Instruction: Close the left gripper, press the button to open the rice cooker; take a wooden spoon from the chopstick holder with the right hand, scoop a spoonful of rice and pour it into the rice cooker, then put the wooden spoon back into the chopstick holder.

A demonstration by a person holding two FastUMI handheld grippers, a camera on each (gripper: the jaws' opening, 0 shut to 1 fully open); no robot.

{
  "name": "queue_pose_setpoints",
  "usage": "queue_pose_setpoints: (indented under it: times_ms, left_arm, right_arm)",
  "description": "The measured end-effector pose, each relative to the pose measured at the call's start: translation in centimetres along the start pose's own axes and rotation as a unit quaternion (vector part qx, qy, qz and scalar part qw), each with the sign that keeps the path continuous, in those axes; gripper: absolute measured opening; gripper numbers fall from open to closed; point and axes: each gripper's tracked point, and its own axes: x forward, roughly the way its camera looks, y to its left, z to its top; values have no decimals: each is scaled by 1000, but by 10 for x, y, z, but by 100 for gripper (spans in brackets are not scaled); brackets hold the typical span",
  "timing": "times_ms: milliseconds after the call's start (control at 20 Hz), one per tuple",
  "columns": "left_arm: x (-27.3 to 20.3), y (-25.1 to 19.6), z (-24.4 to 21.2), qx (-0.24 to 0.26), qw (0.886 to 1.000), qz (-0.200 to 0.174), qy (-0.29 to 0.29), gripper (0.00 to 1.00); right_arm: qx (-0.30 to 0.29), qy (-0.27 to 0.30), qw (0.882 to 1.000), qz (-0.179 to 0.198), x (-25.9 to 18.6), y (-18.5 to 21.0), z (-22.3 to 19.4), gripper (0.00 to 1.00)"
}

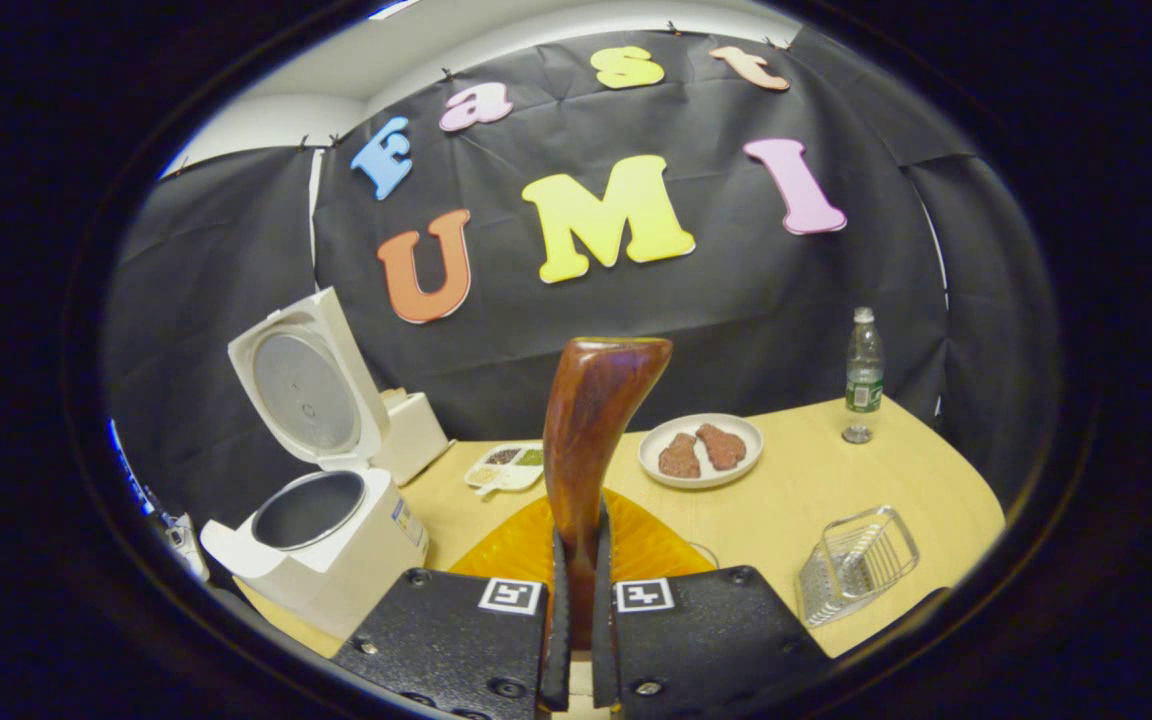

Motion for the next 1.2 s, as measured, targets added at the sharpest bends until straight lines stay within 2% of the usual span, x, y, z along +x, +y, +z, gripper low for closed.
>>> queue_pose_setpoints:
  times_ms: [150,400,550,750,850,1050,1200]
  left_arm:
    - [6,10,-3,22,999,28,1,95]
    - [2,7,-4,38,999,37,6,95]
    - [0,5,-5,44,998,41,3,95]
    - [2,1,-6,40,998,39,2,95]
    - [3,-2,-4,40,999,36,-3,95]
    - [0,-10,-3,44,999,28,-7,95]
    - [0,-14,-3,52,998,25,-6,95]
  right_arm:
    - [-10,3,999,-30,13,-4,-21,14]
    - [6,18,998,-67,34,-4,-59,14]
    - [16,9,999,-50,34,15,-63,14]
    - [36,35,999,-13,30,38,-77,13]
    - [81,67,994,28,33,50,-88,13]
    - [153,106,982,35,38,30,-91,13]
    - [187,98,976,51,34,32,-80,13]
